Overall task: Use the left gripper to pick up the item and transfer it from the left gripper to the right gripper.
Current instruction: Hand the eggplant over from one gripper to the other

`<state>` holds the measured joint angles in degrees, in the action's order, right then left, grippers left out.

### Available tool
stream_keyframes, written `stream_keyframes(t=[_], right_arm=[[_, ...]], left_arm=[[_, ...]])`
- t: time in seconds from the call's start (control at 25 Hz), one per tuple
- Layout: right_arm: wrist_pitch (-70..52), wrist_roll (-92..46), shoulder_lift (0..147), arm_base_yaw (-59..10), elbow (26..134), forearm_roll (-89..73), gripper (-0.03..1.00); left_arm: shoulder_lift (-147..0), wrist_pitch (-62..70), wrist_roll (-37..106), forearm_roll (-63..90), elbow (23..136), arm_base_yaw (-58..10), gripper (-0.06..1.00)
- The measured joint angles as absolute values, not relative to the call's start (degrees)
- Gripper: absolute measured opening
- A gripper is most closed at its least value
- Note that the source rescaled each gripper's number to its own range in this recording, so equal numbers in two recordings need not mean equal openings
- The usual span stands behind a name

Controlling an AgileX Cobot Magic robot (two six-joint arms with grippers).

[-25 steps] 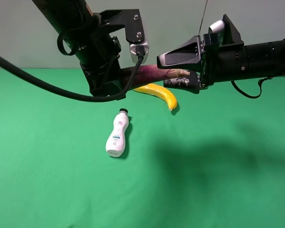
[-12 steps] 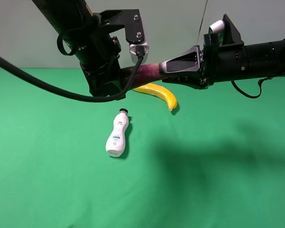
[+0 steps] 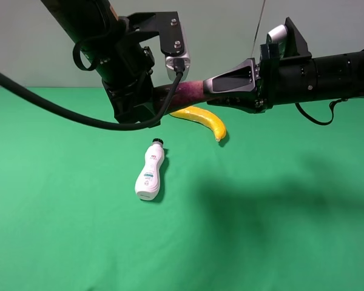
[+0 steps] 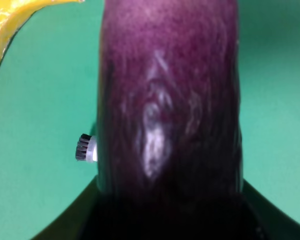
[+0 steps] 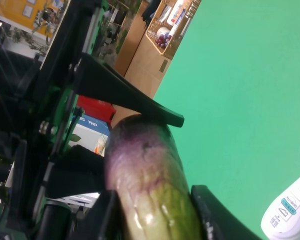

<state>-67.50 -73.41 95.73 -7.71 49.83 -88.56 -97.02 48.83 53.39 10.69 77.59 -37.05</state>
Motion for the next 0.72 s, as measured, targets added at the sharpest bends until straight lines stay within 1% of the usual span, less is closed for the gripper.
stream_keyframes(t=[0.08,0.12,0.16,0.2,0.24,0.28,0.32,0.4,0.44,0.6,0.72], right_arm=[[-67.5,-73.4,95.73,-7.71,49.83,-88.56,0.02],[-67.55,-73.4,95.73,-7.71,49.83,-88.51,0.02],[-67.55,-73.54,95.73,-7.71,49.83,-88.51,0.02],[-67.55,-73.54,95.73,-7.73,49.83,-88.45,0.02],[-67.5,-73.54,95.81,-7.78,49.83,-88.45,0.02],[-67.5,-73.54,95.81,-7.78,49.83,-88.45,0.02],[-67.5,-73.54,95.81,-7.85,49.83,-88.45,0.02],[-67.5,-73.54,95.81,-7.85,49.83,-88.45,0.02],[-67.5,-73.54,95.81,-7.85,49.83,-88.45,0.02],[-67.5,-73.54,95.81,-7.85,49.83,-88.29,0.02],[-67.5,-73.54,95.81,-7.85,49.83,-88.23,0.02]], left_arm=[[-97.02,48.89,53.52,11.15,77.59,-37.05,0.0],[-97.02,48.93,54.23,11.77,77.59,-37.05,0.04],[-97.02,48.93,55.05,12.9,77.59,-37.05,0.18],[-97.02,48.93,55.66,14.45,77.59,-37.05,0.36],[-97.02,48.93,56.08,15.65,77.59,-37.05,0.59],[-97.02,48.82,56.2,16.91,77.59,-37.05,0.75],[-97.02,48.76,56.27,17.97,77.59,-37.05,0.84],[-97.02,48.76,56.32,18.18,77.59,-37.05,0.93],[-97.02,48.76,56.32,18.36,77.59,-37.05,0.96],[-97.02,48.76,56.32,18.63,77.59,-37.05,0.99],[-97.02,48.82,55.69,18.69,77.59,-37.05,1.0]])
